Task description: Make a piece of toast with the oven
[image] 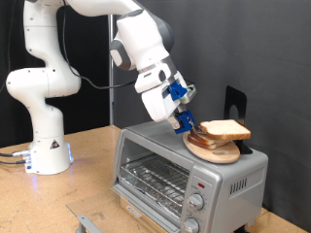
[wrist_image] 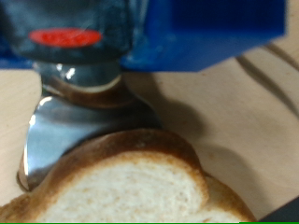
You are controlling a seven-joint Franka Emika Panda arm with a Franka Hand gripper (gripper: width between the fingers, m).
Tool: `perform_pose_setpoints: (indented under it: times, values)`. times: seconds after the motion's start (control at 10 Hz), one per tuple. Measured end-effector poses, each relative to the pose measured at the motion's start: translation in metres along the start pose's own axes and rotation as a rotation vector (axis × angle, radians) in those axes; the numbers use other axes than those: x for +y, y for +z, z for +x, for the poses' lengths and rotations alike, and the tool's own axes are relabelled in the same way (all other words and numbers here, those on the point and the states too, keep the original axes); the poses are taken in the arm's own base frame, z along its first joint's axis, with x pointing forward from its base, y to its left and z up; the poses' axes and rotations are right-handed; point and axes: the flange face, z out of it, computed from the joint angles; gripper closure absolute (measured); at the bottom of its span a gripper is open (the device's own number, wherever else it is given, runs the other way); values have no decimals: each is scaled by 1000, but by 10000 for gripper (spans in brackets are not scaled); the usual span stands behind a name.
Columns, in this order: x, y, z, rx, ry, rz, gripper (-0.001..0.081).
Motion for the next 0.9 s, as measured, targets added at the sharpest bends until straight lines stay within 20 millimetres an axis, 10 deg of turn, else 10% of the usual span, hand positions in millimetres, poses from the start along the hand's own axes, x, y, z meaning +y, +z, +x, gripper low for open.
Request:
perform_pose_setpoints:
  times: [0.9]
  values:
    - [31,-63,-47,-89,-21,69,309]
